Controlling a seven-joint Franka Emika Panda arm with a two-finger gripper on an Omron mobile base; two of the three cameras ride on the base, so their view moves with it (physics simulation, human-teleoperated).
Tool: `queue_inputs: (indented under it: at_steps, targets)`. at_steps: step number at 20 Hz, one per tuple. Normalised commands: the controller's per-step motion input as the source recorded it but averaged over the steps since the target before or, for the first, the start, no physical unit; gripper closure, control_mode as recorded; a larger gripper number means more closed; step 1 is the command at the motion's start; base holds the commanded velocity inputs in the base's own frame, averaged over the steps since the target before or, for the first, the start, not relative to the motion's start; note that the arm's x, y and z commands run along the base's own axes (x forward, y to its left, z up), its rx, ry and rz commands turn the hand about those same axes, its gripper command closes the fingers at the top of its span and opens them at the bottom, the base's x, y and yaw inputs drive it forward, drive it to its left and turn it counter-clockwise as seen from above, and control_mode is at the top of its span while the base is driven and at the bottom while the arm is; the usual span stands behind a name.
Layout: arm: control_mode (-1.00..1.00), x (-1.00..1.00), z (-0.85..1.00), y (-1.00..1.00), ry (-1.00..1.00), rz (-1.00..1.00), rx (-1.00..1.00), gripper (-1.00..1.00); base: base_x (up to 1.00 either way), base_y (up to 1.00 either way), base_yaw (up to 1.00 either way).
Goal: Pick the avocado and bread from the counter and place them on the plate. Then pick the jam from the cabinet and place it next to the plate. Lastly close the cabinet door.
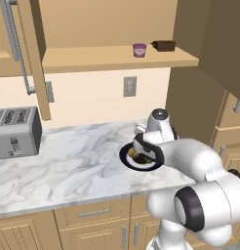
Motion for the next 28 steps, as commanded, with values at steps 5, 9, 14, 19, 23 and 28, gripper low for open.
queue_inputs:
  at_steps: [5, 9, 14, 19, 23, 28]
  targets:
    - [-1.0, -0.4, 0.79, 0.01, -0.13, -0.01, 0.0, -1.0, 0.0, 0.0, 0.0]
    - [-1.0, -0.73, 0.78, 0.0, -0.29, 0.0, -0.01, -1.0, 0.0, 0.0, 0.0]
    - [-1.0, -0.75, 0.89, 0.0, -0.3, 0.0, -0.05, -1.0, 0.0, 0.0, 0.0]
    - [-1.0, -0.59, 0.95, 0.02, -0.33, 0.0, -0.04, -1.0, 0.0, 0.0, 0.0]
    - [-1.0, -0.48, 1.0, 0.03, -0.28, 0.0, -0.01, -1.0, 0.0, 0.0, 0.0]
    - [-1.0, -0.53, 1.0, 0.0, -0.26, 0.0, 0.0, -1.0, 0.0, 0.0, 0.0]
